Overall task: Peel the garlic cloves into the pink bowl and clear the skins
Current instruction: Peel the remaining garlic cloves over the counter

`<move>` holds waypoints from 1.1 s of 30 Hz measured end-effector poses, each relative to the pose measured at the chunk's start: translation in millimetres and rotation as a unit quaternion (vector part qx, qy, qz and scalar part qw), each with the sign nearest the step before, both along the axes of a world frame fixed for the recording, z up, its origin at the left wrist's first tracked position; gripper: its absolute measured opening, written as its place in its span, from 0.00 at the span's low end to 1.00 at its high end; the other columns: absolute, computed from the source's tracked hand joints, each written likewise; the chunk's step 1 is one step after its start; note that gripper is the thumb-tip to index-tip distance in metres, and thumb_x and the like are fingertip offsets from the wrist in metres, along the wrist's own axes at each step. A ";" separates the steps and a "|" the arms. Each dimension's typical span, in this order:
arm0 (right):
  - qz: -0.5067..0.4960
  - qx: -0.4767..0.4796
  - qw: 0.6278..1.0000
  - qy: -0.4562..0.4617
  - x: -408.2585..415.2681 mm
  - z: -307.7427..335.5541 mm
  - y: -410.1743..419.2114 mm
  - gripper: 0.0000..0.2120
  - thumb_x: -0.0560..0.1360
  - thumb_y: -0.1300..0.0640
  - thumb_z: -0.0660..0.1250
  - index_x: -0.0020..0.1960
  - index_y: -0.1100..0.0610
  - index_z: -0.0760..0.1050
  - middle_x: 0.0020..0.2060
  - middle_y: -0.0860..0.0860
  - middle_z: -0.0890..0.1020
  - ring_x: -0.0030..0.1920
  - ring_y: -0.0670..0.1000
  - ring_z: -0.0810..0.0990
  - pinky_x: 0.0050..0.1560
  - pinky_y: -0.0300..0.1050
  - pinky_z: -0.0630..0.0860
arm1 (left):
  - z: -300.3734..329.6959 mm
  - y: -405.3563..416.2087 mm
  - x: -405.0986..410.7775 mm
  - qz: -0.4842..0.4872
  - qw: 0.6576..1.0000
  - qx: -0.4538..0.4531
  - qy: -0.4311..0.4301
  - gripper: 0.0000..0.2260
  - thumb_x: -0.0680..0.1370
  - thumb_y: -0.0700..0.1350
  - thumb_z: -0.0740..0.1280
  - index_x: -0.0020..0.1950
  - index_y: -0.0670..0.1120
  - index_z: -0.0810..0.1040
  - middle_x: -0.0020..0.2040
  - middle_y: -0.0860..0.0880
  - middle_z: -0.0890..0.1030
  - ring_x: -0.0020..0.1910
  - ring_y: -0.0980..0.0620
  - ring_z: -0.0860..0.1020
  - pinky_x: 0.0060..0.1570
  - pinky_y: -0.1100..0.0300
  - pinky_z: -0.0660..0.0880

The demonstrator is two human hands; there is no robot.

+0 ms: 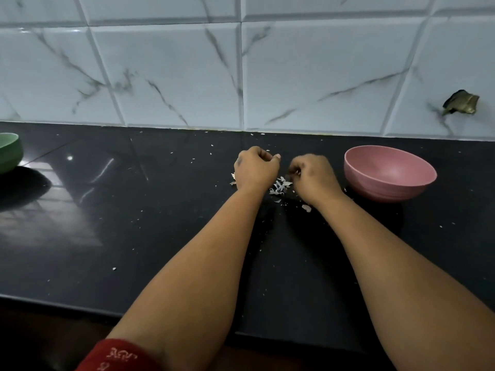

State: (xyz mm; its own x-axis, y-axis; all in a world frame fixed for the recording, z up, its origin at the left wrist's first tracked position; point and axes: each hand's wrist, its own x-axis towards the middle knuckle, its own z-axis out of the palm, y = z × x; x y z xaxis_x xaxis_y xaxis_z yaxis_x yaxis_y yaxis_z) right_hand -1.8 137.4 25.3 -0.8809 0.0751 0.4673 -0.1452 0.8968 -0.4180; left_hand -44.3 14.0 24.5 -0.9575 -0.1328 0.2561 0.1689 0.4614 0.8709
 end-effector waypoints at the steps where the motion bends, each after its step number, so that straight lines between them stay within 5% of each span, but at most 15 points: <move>1: -0.005 -0.017 0.999 0.042 0.4 1.3 2.1 0.06 0.69 0.66 0.68 0.39 0.56 0.81 0.40 0.54 0.82 0.42 0.55 0.80 0.43 0.45 0.75 | 0.0 0.5 -0.2 -0.002 1.000 0.000 0.001 0.10 0.72 0.54 0.70 0.35 0.53 0.73 0.47 0.48 0.81 0.51 0.47 0.79 0.51 0.53 0.76; 6: -0.011 -0.008 0.995 -0.100 -5.4 -11.4 4.5 0.10 0.71 0.63 0.71 0.36 0.50 0.78 0.36 0.48 0.79 0.42 0.52 0.80 0.41 0.39 0.71 | 0.1 2.0 1.4 -0.015 1.000 0.007 -0.006 0.08 0.73 0.52 0.70 0.37 0.53 0.75 0.46 0.50 0.81 0.51 0.48 0.78 0.47 0.57 0.74; 8: -0.005 -0.057 0.998 -0.016 -3.7 -8.4 6.0 0.06 0.71 0.64 0.70 0.39 0.54 0.81 0.38 0.50 0.82 0.40 0.52 0.80 0.41 0.42 0.74 | -1.7 2.9 2.3 -0.034 0.999 0.003 -0.011 0.04 0.74 0.51 0.70 0.45 0.52 0.78 0.48 0.51 0.81 0.52 0.50 0.78 0.48 0.56 0.74; 10: -0.024 -0.131 0.987 0.089 -3.6 -2.4 10.2 0.05 0.73 0.64 0.68 0.43 0.57 0.82 0.38 0.51 0.83 0.38 0.51 0.80 0.42 0.41 0.74 | -0.8 3.3 1.5 -0.067 0.997 0.028 -0.007 0.12 0.75 0.47 0.70 0.58 0.53 0.76 0.47 0.53 0.80 0.53 0.51 0.78 0.52 0.55 0.75; 12: -0.039 -0.237 0.967 0.088 -4.7 -1.0 12.1 0.08 0.75 0.63 0.66 0.45 0.53 0.82 0.38 0.49 0.83 0.38 0.49 0.80 0.44 0.40 0.76 | 1.1 3.5 1.8 -0.086 0.995 0.050 -0.002 0.17 0.76 0.46 0.69 0.65 0.53 0.73 0.43 0.55 0.80 0.51 0.52 0.79 0.51 0.56 0.76; 15: -0.051 -0.353 0.933 0.052 -10.3 -9.8 9.9 0.11 0.75 0.61 0.66 0.41 0.45 0.78 0.37 0.47 0.84 0.40 0.48 0.82 0.48 0.49 0.81 | 1.2 6.3 3.6 -0.079 0.997 0.005 0.000 0.06 0.78 0.49 0.67 0.52 0.50 0.80 0.41 0.52 0.83 0.45 0.51 0.81 0.50 0.53 0.78; 17: -0.056 -0.389 0.918 0.051 -11.3 -10.7 9.2 0.10 0.75 0.61 0.66 0.42 0.46 0.77 0.37 0.47 0.84 0.41 0.48 0.83 0.49 0.50 0.81 | -0.1 6.6 4.4 -0.085 0.996 0.019 -0.003 0.08 0.77 0.51 0.67 0.43 0.50 0.80 0.39 0.52 0.84 0.42 0.50 0.82 0.48 0.49 0.80; 20: -0.052 -0.449 0.891 0.043 -8.3 -9.3 8.4 0.07 0.76 0.62 0.67 0.48 0.51 0.79 0.38 0.51 0.84 0.39 0.47 0.81 0.44 0.46 0.78 | 0.1 6.5 4.3 -0.116 0.991 0.061 0.008 0.05 0.74 0.52 0.72 0.43 0.52 0.81 0.36 0.53 0.82 0.38 0.52 0.81 0.45 0.51 0.81; 33: 0.006 -0.397 0.917 0.028 -3.1 -10.4 1.9 0.10 0.71 0.58 0.75 0.50 0.49 0.81 0.37 0.50 0.84 0.35 0.42 0.79 0.41 0.39 0.77 | 0.8 7.9 4.2 -0.096 0.993 0.041 0.051 0.07 0.73 0.46 0.74 0.38 0.54 0.77 0.35 0.53 0.81 0.36 0.54 0.79 0.40 0.57 0.78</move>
State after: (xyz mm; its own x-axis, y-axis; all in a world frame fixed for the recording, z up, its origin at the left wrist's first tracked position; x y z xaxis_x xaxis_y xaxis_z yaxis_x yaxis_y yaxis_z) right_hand -4.9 139.4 14.9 -0.8596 0.4029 0.3142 -0.1947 0.3102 -0.9305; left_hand -40.1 21.9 25.3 -0.9370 0.0257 0.3484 0.3358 0.3411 0.8780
